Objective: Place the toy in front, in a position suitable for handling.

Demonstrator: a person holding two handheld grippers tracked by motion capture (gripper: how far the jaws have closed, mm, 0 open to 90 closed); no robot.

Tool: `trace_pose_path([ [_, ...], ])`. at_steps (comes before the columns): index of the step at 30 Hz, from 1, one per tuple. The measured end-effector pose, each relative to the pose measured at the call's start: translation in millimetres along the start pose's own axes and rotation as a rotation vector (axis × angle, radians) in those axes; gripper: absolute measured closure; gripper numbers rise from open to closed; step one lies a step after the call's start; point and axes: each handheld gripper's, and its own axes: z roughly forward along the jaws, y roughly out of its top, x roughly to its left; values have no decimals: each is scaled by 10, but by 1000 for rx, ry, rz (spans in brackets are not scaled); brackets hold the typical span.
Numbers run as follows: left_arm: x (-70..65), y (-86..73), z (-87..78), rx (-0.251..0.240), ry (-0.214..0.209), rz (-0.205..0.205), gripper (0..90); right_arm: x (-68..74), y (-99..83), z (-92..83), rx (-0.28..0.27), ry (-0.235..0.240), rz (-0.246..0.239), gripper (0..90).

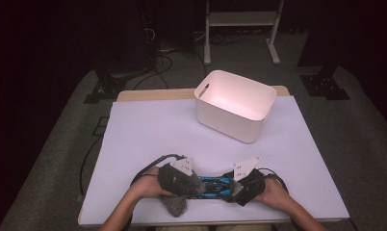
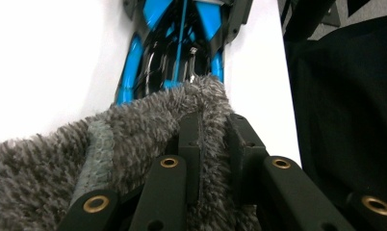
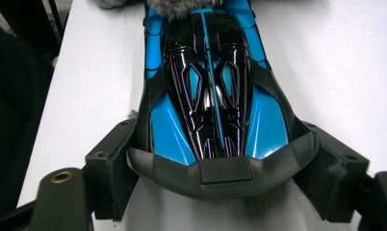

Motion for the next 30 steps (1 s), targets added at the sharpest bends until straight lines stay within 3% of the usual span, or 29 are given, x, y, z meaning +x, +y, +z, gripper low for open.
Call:
trace_pose_path([
  [5, -31, 311, 155, 21, -9, 78, 777, 8, -8, 2, -7, -4, 5, 224],
  [10, -24, 523, 290, 62, -10, 127, 778, 8, -8, 1, -7, -2, 8, 221],
  [13, -26, 511, 275, 62, -6, 119, 778, 9, -3, -7, 0, -1, 17, 205],
  [18, -15, 428, 219, 47, -8, 89, 778, 31, 6, -55, 16, -21, -11, 186],
  [20, -18, 424, 214, 50, -4, 94, 778, 19, -9, -114, -29, -11, 5, 205],
  [22, -21, 434, 217, 56, -3, 98, 779, 17, -8, -117, -33, -9, 6, 205],
  [30, -20, 440, 225, 48, -1, 104, 777, 16, 13, -39, -8, -13, -21, 231],
])
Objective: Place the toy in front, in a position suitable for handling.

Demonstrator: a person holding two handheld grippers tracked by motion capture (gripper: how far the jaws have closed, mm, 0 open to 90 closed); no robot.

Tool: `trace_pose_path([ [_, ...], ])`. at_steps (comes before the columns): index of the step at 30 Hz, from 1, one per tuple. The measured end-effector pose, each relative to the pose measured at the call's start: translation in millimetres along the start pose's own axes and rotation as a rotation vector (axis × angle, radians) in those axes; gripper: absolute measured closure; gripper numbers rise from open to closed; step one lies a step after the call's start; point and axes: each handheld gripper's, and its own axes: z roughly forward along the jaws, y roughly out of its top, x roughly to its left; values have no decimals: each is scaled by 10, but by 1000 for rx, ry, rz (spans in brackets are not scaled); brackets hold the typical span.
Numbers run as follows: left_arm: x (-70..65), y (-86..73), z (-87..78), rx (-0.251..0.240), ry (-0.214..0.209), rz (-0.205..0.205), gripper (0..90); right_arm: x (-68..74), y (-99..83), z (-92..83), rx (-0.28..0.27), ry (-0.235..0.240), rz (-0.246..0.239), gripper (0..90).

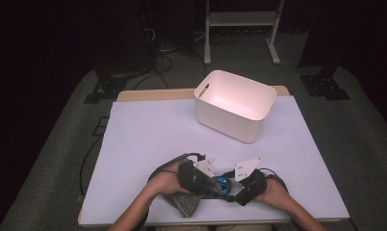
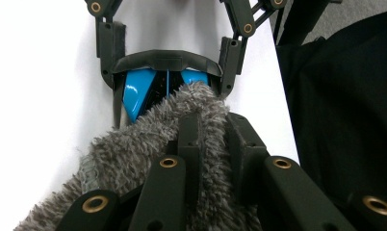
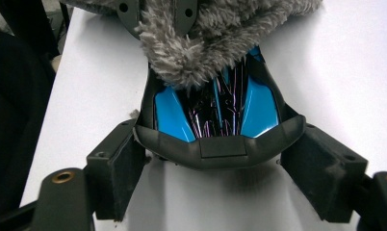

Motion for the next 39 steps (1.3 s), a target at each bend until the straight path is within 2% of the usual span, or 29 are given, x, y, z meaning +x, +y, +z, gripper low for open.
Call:
trace_pose_path([
  [4, -5, 52, 55, -8, -3, 6, 778, -6, 4, 15, -4, 10, 17, 236],
  [7, -23, 149, 152, -1, -26, 34, 779, -3, 13, 34, -9, 14, 21, 237],
  [10, -26, 205, 231, -19, -44, 41, 779, -1, 9, 36, -12, 13, 16, 237],
  [13, 17, 209, 212, -7, -5, 38, 787, -6, -3, 26, -7, 12, 19, 240],
  [15, 88, 178, 150, -26, 21, 7, 793, -8, 0, 34, -11, 16, 27, 240],
  [17, 108, 173, 124, -31, 31, 3, 793, -10, 2, 38, -13, 17, 30, 240],
  [19, 140, 173, 93, -32, 79, -15, 791, -13, 1, 41, -14, 19, 29, 240],
  [21, 188, 180, 89, -28, 82, -22, 790, -11, 1, 44, -14, 19, 30, 240],
  [24, 197, 220, 141, -24, 66, -9, 790, -13, 0, 45, -12, 21, 32, 241],
  [26, 172, 253, 192, -21, 37, 7, 790, -15, -2, 47, -13, 23, 33, 241],
  [28, 140, 271, 214, -30, 38, 19, 785, -13, -2, 47, -10, 22, 31, 242],
  [30, 126, 268, 208, -66, -35, 14, 784, -12, -6, 46, -12, 22, 31, 242],
  [31, 109, 267, 219, -69, -40, 11, 783, -13, -2, 49, -11, 25, 34, 243],
  [33, 105, 270, 244, -43, -16, 23, 784, -14, -1, 51, -10, 22, 33, 243],
  [36, 143, 271, 226, -46, 11, 18, 788, -14, -1, 49, -10, 23, 34, 243],
  [37, 158, 273, 209, -41, 38, 18, 789, -13, -1, 50, -9, 21, 34, 243],
  [38, 182, 270, 192, -16, 73, 15, 788, -12, -1, 50, -9, 22, 35, 244],
  [39, 208, 256, 174, -22, 64, 5, 784, -11, -1, 52, -9, 22, 37, 244],
])
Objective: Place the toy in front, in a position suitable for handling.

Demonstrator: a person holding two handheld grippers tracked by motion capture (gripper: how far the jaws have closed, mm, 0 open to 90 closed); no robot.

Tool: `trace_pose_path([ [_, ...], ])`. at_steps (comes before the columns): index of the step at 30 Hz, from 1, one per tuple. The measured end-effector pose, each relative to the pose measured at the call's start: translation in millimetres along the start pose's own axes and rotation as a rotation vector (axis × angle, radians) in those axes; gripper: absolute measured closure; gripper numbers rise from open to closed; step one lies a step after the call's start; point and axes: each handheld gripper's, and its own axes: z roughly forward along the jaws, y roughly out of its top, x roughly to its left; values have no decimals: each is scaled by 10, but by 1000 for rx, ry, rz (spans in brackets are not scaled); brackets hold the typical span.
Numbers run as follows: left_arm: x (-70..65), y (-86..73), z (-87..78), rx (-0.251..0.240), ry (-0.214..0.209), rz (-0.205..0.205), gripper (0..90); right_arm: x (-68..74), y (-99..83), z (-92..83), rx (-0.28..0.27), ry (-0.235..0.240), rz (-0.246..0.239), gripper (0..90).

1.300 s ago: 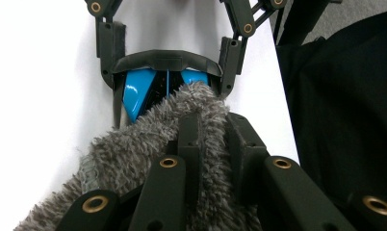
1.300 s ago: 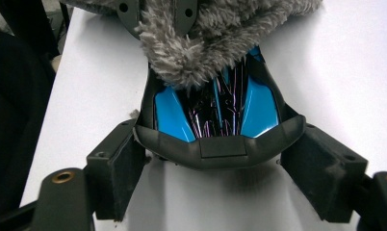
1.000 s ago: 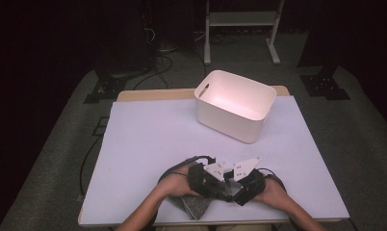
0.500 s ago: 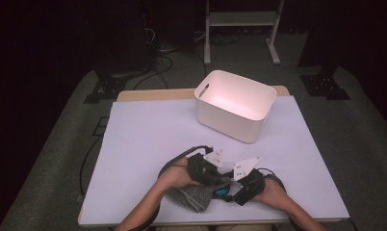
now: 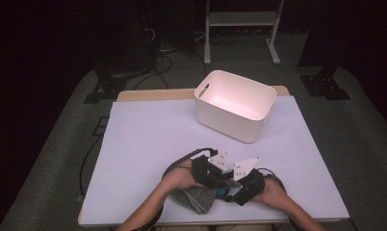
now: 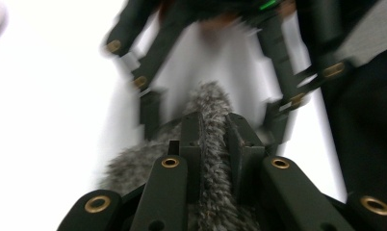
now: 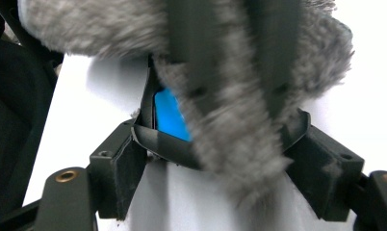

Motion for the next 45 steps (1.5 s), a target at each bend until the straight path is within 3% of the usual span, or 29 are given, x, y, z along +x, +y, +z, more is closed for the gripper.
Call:
trace_pose_path([
  [3, 57, -33, -38, 35, 67, -11, 785, 1, 2, 5, -3, 2, 0, 243],
  [5, 79, -61, -46, 15, 59, -40, 785, 4, 2, 6, -4, 4, 1, 244],
  [12, 29, -11, 9, -6, 8, -13, 786, 1, 1, 8, -2, 3, -1, 244],
  [16, -104, 52, 80, -32, -95, 29, 778, 2, 1, 8, -1, 0, -4, 244],
  [18, -118, 55, 83, -31, -101, 39, 778, -1, 0, 8, 0, -2, -6, 244],
  [20, -140, 46, 75, -23, -97, 42, 772, 4, 1, 9, -2, -2, -2, 245],
  [26, -30, -85, -86, 23, 3, -3, 773, -1, 0, 8, -1, -1, -6, 245],
  [30, 5, -222, -197, 0, 5, -41, 773, -2, 1, 10, -3, 0, -6, 245],
  [34, 6, -350, -368, 25, 56, -62, 773, -2, 1, 11, -2, 0, -7, 245],
  [40, 11, -504, -534, 45, 76, -93, 773, -3, 1, 10, -2, 1, -7, 245],
  [45, -14, -619, -542, 55, 50, -118, 772, -6, 3, 11, 0, 1, -8, 244],
])
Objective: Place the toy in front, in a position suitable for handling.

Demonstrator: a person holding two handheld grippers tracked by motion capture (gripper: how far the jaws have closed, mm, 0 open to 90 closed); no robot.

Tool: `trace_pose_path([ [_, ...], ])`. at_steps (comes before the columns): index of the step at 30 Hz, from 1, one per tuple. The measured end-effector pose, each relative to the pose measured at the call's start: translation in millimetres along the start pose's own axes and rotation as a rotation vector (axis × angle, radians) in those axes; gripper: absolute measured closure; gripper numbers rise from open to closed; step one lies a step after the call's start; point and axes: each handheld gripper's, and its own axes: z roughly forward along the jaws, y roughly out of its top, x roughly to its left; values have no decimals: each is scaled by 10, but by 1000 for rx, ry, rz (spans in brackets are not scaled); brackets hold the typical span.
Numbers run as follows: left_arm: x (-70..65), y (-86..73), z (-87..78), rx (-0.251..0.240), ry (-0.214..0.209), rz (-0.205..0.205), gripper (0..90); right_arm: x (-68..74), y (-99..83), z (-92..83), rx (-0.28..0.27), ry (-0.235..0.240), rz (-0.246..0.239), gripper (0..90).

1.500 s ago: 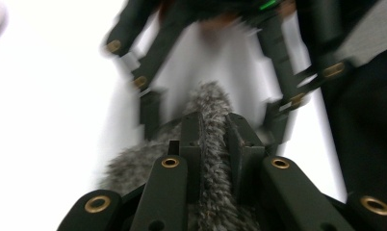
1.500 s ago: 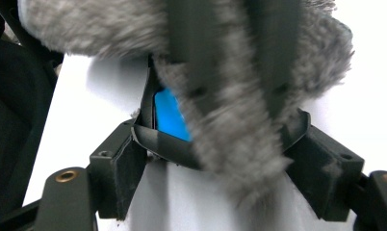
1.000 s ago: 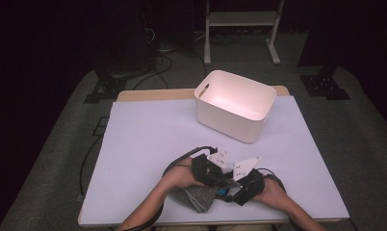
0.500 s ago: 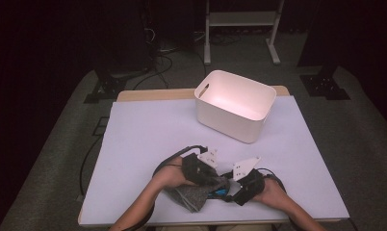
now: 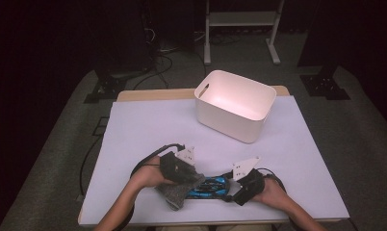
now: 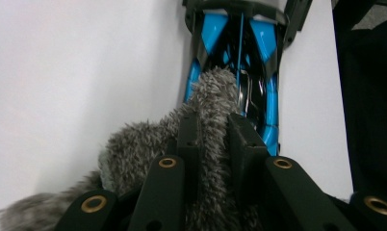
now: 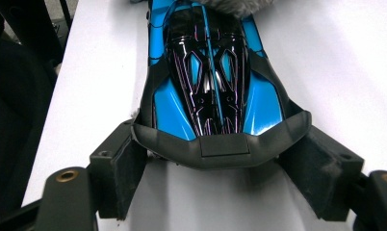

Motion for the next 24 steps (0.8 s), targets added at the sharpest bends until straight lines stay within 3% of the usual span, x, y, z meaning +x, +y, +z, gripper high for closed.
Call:
trace_pose_path([
  [4, 0, 18, 112, -36, -46, -8, 774, -4, 23, -7, 22, 4, 6, 239],
  [12, -6, 208, 244, -37, -67, 19, 774, -40, 70, -46, 68, 24, 45, 194],
  [17, -15, 310, 268, -5, -58, 51, 772, -29, 154, -13, 139, 13, -6, 217],
  [22, 47, 220, 149, -11, -39, 8, 758, -33, 157, -28, 153, 18, 2, 219],
  [24, 58, 174, 124, -28, -50, -10, 758, -38, 169, -30, 161, 25, 14, 215],
])
